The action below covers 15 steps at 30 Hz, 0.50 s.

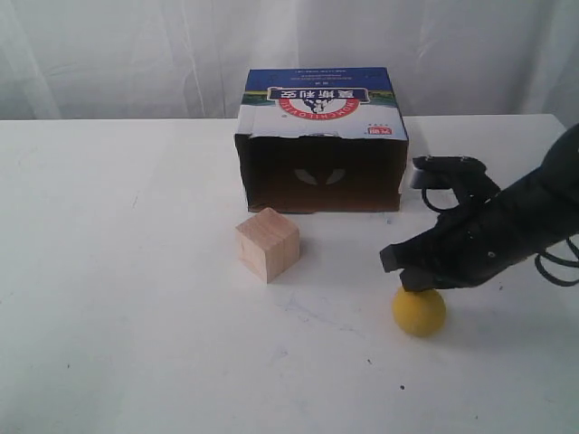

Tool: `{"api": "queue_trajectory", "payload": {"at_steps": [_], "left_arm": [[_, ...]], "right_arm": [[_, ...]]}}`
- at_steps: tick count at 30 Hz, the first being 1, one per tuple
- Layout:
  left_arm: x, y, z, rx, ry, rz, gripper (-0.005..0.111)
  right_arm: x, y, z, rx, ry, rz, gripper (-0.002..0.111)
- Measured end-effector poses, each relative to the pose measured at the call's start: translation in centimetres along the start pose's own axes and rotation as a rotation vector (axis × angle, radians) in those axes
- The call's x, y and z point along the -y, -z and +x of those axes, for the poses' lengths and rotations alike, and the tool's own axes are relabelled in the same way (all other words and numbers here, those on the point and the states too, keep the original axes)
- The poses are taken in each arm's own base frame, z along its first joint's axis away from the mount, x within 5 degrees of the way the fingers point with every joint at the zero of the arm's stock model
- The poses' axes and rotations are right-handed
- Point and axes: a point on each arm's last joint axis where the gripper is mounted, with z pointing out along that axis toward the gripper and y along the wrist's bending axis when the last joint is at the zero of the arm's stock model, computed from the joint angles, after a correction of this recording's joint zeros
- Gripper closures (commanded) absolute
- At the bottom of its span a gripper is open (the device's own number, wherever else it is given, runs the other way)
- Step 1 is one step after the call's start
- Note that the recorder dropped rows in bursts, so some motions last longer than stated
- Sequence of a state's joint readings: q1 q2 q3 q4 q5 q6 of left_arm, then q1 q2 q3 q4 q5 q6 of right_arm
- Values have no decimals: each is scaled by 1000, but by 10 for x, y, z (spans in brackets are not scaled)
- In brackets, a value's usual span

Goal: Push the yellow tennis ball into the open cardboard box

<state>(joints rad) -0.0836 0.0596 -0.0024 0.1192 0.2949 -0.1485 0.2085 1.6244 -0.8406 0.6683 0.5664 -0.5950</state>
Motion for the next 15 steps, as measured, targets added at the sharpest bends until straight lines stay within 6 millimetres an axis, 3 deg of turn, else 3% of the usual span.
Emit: {"api": "queue_trajectory", "payload": {"at_steps": [2,5,8,15], "left_arm": [[0,0,0,0,0,0,107],[0,0,0,0,0,0,107],[0,0,0,0,0,0,107],[0,0,0,0,0,0,107]], "right_arm": [[-1,1,-12,54,30,23,108],[-8,24,-31,172,69,38,108],[-12,41,-33,213,117,56,108],[5,13,-35,202,84,140,108]]}}
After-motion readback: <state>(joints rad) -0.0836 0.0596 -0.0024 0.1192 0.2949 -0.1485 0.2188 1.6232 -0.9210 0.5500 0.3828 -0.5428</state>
